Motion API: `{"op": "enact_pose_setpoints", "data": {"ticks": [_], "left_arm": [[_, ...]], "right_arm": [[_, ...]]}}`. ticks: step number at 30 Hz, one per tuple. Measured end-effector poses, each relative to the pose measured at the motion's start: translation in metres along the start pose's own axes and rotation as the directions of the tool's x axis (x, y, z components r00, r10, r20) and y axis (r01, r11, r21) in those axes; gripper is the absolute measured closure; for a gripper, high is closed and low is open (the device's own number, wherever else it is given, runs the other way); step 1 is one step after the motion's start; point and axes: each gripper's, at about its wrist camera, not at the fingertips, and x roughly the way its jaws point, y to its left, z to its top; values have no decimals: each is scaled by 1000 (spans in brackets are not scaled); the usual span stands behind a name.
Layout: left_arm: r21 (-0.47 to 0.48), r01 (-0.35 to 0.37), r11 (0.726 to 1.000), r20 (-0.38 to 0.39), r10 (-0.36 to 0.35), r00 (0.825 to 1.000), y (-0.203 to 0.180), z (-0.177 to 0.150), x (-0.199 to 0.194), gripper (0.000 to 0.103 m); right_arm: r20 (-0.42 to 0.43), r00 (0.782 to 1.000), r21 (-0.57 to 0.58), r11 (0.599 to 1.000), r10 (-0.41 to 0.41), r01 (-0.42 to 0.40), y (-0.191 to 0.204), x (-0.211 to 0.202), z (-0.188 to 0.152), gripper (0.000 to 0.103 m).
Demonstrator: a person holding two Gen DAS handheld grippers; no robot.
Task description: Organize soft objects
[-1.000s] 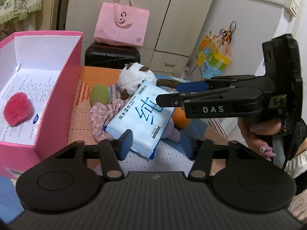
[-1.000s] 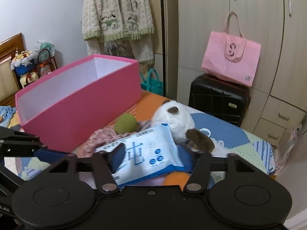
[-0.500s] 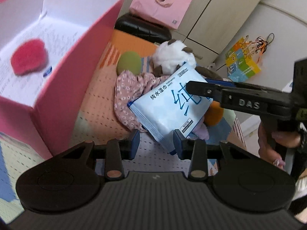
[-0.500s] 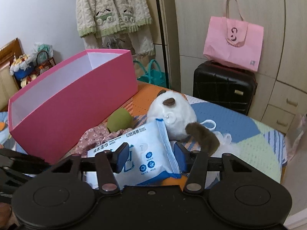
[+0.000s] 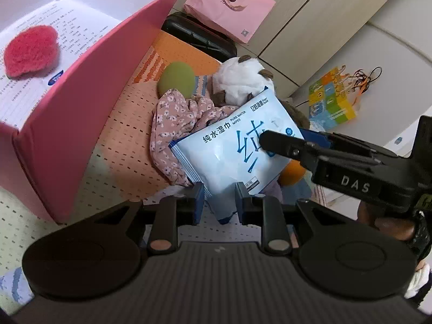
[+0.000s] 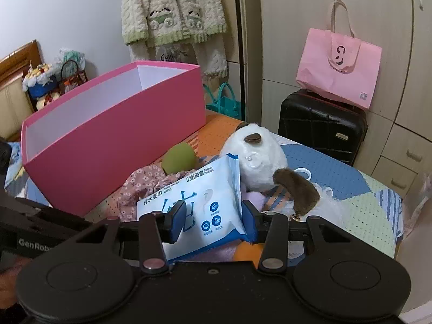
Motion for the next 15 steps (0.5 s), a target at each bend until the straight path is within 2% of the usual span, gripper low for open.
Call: {"op": "enact_pose_setpoints", "data": {"ticks": [4,6,15], "left_arm": [[-13,63,998,-13,-63,998,4,-3,1,76],[-11,85,996,-7,-85,996,2,-4,-1,70],[47,134,990,-6,-134,991,-4,-8,-10,70]], "right_arm": [[5,1000,-32,999,-20,20,6,-2,-1,54],[12,999,-46,998,-43,44,12,-4,-2,54],[46,991,-92,988,-124,127,34,-27,-10,54]]}}
